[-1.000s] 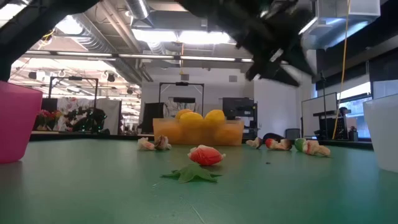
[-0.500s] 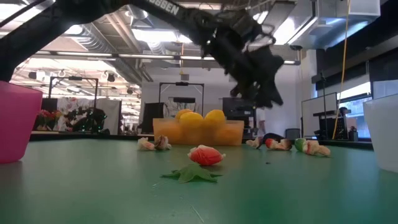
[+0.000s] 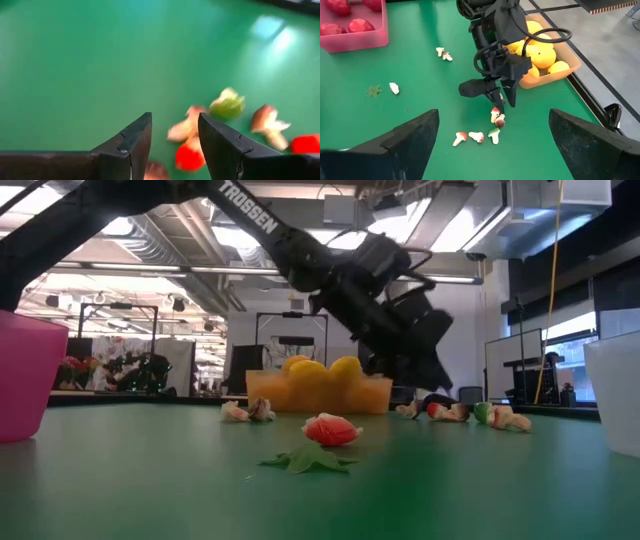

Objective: Sort produce into baskets
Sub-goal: Put the brown mushroom into the transparent bin

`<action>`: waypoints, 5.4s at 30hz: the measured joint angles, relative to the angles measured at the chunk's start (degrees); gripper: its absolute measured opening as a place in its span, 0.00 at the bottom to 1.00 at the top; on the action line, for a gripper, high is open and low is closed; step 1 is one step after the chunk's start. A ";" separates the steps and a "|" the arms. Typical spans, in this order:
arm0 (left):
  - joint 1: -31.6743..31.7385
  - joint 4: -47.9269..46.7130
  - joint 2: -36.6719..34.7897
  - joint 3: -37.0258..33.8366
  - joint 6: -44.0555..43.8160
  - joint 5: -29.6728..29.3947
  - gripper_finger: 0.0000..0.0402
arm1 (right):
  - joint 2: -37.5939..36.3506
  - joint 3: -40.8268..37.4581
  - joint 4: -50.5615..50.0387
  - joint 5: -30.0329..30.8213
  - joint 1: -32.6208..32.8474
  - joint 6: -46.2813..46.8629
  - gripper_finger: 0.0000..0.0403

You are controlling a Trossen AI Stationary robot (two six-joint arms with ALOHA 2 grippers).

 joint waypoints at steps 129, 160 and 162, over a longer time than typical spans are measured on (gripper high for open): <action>-0.59 27.43 -3.69 -22.04 0.03 -4.30 0.76 | 0.00 0.01 -1.06 7.62 0.00 11.06 0.93; -2.30 25.17 -4.48 -21.54 -7.43 -3.08 0.37 | -0.02 0.01 -0.73 9.06 0.00 11.15 0.93; -2.27 24.76 -6.86 -21.53 -7.29 -3.14 0.36 | -0.33 0.64 0.32 11.18 0.03 10.53 0.93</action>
